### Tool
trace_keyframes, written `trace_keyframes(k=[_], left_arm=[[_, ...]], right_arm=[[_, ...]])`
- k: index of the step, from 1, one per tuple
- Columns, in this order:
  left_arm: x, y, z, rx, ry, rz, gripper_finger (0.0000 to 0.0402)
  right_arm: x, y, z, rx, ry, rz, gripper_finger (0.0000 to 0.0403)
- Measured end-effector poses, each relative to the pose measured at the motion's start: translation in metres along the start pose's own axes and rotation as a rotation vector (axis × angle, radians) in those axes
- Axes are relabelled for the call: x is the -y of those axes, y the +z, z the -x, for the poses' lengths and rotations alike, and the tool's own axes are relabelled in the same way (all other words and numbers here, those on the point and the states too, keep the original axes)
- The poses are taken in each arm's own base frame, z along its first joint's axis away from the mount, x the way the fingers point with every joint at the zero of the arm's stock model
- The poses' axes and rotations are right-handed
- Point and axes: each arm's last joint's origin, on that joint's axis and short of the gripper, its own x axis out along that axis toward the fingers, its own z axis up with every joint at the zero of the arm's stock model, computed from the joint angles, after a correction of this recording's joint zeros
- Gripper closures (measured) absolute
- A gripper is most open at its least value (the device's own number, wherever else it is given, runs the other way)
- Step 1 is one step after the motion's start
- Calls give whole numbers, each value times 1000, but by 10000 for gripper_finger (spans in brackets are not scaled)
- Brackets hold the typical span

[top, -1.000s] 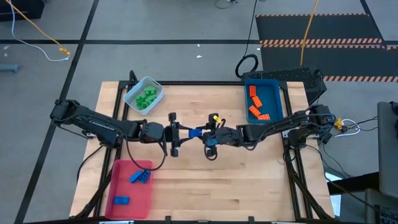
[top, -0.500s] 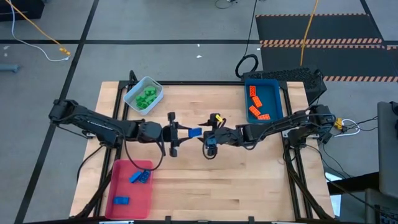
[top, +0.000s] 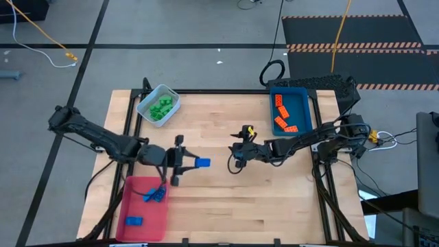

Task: Sort & place blocks by color
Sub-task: Put the blue game piece into the red bin

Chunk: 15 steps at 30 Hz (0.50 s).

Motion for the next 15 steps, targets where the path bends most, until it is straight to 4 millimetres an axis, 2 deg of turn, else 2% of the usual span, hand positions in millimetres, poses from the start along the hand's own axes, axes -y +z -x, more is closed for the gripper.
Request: trace_keyframes(k=[8,15], left_arm=[[20,5,28,22,-114,236,237],[40,2,43,-39,-212,442,236]], right_arm=[[-7,-16,1,16,8,-80,156],[-16,-15,7,30,34,-65,156]])
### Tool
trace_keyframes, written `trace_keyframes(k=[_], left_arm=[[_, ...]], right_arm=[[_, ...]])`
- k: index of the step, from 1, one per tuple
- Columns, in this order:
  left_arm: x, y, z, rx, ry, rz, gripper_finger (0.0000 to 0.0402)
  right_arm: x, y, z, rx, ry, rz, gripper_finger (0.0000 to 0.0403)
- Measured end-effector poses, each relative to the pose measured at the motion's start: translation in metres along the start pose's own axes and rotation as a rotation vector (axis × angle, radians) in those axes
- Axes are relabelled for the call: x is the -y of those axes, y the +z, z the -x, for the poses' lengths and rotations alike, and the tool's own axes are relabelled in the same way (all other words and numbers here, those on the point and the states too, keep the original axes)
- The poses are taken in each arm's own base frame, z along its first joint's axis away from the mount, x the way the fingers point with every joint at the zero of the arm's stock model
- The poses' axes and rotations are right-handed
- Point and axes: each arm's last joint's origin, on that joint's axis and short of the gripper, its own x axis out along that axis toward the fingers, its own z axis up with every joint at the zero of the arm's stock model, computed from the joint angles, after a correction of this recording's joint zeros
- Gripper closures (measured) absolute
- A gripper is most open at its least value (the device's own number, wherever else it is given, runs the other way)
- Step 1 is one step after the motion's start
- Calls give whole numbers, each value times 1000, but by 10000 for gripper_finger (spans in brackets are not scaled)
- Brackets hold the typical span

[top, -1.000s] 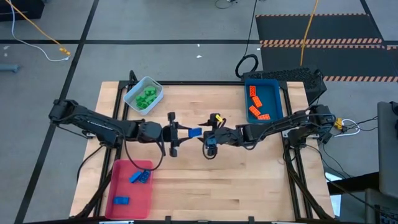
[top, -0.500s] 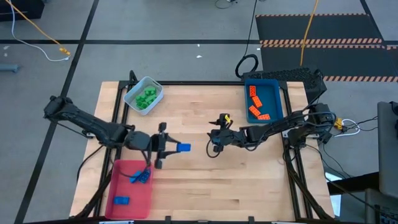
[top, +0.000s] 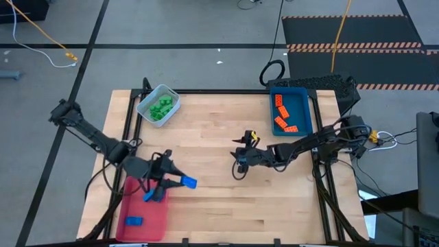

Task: Sort & place blocks by color
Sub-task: Put the blue game piece into the red bin, then return to Home Position

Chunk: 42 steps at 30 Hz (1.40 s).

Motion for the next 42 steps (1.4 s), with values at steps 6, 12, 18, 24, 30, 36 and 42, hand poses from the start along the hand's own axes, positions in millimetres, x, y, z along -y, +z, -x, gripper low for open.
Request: trace_keyframes(k=[6,12,18,24,30,36,42], left_arm=[[15,-19,8,-137,-53,160,236],[27,-43,20,-395,-85,390,236],[37,-63,34,-746,-106,643,236],[40,-70,40,-851,-51,761,246],[40,-71,41,-861,-19,821,212],[41,-77,36,-889,35,829,169],[41,-84,28,-910,32,700,135]], right_arm=[[-6,1,4,11,19,17,156],[-14,4,11,30,42,32,156],[-12,16,28,97,58,-9,156],[-6,28,47,168,71,-46,156],[-6,31,55,187,85,-51,156],[-11,28,58,164,109,-81,156],[-11,28,58,164,103,-73,156]])
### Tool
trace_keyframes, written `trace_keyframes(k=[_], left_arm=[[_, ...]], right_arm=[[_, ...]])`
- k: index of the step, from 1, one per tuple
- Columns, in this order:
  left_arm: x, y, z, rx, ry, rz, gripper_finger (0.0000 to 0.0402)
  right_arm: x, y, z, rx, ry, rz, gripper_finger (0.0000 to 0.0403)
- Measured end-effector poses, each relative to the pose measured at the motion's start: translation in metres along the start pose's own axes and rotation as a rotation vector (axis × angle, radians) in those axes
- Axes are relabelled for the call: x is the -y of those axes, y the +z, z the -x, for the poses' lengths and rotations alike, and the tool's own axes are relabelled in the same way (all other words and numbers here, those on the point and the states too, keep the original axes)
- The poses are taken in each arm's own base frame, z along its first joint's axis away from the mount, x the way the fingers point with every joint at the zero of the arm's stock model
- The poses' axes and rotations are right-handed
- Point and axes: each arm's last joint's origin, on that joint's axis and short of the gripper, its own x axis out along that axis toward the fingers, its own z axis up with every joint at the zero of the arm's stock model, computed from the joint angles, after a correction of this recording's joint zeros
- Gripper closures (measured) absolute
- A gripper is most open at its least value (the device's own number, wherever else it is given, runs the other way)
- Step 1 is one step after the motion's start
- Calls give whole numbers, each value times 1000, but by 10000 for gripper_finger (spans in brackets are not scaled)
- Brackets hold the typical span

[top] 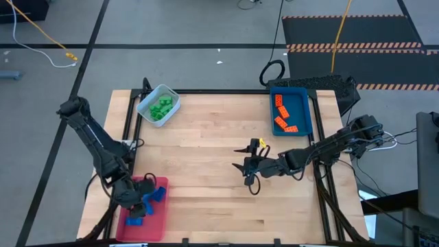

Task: Sort & place blocks by color
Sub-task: Return to Home Position

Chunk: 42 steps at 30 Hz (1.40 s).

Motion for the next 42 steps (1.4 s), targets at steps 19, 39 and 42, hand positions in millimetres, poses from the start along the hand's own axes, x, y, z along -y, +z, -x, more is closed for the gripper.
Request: trace_keyframes(k=[19,39,42], left_arm=[[-3,60,15,474,93,-375,216],[-18,139,60,926,322,-588,359],[-21,148,68,980,338,-591,370]], right_arm=[[7,3,-4,22,-24,-21,156],[32,8,19,-24,-41,-50,156],[37,9,27,-32,-36,-41,162]])
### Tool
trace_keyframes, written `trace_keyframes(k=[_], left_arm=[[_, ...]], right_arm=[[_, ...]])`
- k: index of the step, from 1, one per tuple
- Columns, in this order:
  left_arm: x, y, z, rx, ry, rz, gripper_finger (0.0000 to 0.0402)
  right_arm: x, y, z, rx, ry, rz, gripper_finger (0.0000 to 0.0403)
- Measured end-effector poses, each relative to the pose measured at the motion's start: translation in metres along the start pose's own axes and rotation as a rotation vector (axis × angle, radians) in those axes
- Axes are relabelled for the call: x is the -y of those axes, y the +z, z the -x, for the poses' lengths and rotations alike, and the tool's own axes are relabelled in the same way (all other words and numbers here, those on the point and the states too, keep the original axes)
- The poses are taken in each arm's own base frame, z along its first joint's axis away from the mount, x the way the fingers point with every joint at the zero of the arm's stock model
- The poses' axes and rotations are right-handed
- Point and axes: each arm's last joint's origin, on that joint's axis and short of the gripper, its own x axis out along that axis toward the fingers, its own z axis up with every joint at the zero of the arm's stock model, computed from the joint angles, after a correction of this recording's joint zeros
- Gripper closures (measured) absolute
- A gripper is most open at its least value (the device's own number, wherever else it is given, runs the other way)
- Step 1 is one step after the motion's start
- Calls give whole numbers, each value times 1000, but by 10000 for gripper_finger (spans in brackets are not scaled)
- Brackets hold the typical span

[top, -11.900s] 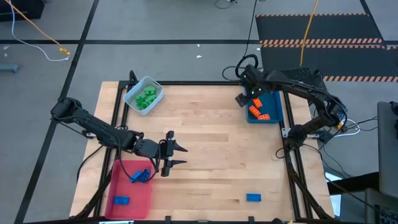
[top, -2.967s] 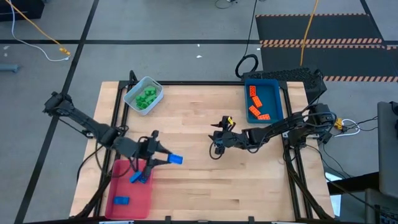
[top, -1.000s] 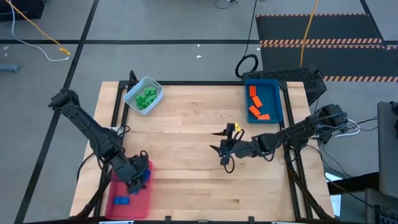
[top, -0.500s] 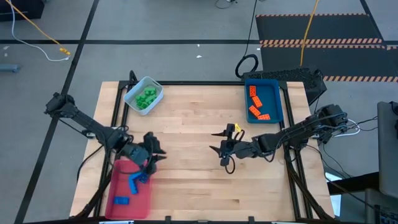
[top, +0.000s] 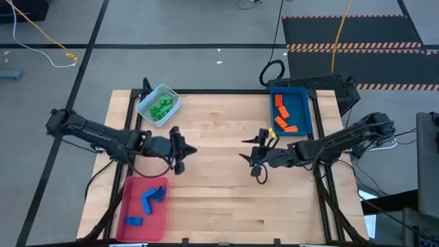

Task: Sort & place blocks by color
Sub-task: Return to Home Position

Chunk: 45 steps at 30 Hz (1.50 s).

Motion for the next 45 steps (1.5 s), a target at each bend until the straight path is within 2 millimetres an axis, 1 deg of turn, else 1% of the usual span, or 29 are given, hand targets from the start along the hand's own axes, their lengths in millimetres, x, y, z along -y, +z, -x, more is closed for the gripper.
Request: trace_keyframes(k=[4,7,10,14,15,16,20,24,27,30,34,37,39,42,45], left_arm=[[-6,6,-2,48,16,-25,395],[-7,8,-2,58,20,-42,396],[-8,8,-2,58,22,-47,397],[-7,10,-2,78,18,-51,398],[-7,11,-2,89,15,-53,397],[-7,12,-2,101,13,-58,397],[-6,17,-1,146,6,-74,399],[-4,21,-1,194,-1,-93,400],[-6,24,-1,221,7,-117,399],[-12,27,-2,235,25,-107,400],[-19,27,-4,217,16,-111,399],[-23,20,-3,135,34,-127,400],[-25,17,0,102,42,-126,400],[-27,16,7,101,46,-126,400],[-27,18,16,147,34,-127,400]], right_arm=[[4,-2,6,-31,10,-1,196],[3,-4,7,-50,31,4,236],[3,-5,7,-59,36,16,286],[2,-6,7,-59,81,17,369],[2,-6,7,-58,83,17,386],[2,-5,7,-56,83,16,393],[2,-5,7,-50,82,1,398],[6,-1,13,-26,81,-13,402],[14,3,19,8,95,-30,402],[27,7,26,39,168,-66,402],[40,4,32,15,180,-76,402],[47,-1,41,-28,171,-108,402],[50,-8,47,-31,170,-132,403],[52,-25,54,20,166,-171,403],[50,-48,58,98,164,-224,403]])
